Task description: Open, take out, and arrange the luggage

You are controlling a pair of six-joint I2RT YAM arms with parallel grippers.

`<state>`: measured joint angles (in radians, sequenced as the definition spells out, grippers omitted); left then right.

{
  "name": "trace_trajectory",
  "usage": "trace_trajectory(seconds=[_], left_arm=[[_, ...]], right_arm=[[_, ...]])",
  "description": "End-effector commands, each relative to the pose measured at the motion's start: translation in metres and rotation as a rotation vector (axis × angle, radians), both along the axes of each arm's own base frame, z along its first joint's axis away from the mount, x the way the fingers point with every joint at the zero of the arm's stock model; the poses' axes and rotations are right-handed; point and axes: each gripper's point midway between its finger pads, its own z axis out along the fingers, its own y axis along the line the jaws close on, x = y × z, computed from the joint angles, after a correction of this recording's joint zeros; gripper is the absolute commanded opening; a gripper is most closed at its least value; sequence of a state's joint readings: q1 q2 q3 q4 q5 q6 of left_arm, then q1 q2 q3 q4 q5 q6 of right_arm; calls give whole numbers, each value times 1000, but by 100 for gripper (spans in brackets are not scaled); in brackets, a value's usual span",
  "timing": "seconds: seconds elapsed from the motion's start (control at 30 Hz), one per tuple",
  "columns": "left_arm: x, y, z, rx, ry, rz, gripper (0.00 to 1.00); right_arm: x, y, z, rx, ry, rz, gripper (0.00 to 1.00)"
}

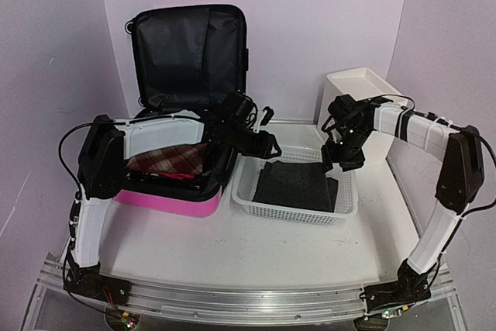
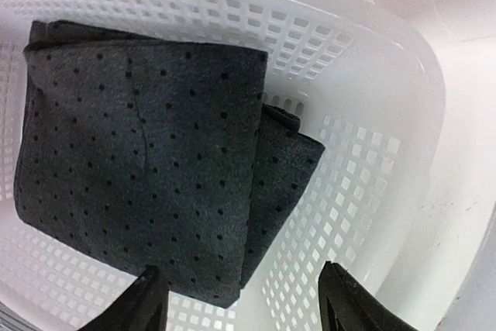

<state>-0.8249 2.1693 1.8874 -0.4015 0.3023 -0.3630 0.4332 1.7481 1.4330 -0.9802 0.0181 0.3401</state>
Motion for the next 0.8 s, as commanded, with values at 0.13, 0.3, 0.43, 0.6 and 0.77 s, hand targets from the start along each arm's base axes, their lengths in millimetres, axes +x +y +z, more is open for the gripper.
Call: trace_trajectory(seconds=[0.13,0.3,0.43,0.6,0.77], left_arm=[[-40,40,97,-100,-117,-39,59],[-85,88,133,-137,-154,-32,60],[-121,137,126,-113,-159,4,60],[-150,203,114,-42,-195,121,64],[-163,236,129,-48,-254,189,67]], right_arm=[[25,43,-4,143,-87,21,42],[61,35,-55,46,-164,-30,33],[52,17,-90,-61,-113,-52,34],[42,39,-37,-38,-199,1,35],[62,85,-13,68,-244,39,39]])
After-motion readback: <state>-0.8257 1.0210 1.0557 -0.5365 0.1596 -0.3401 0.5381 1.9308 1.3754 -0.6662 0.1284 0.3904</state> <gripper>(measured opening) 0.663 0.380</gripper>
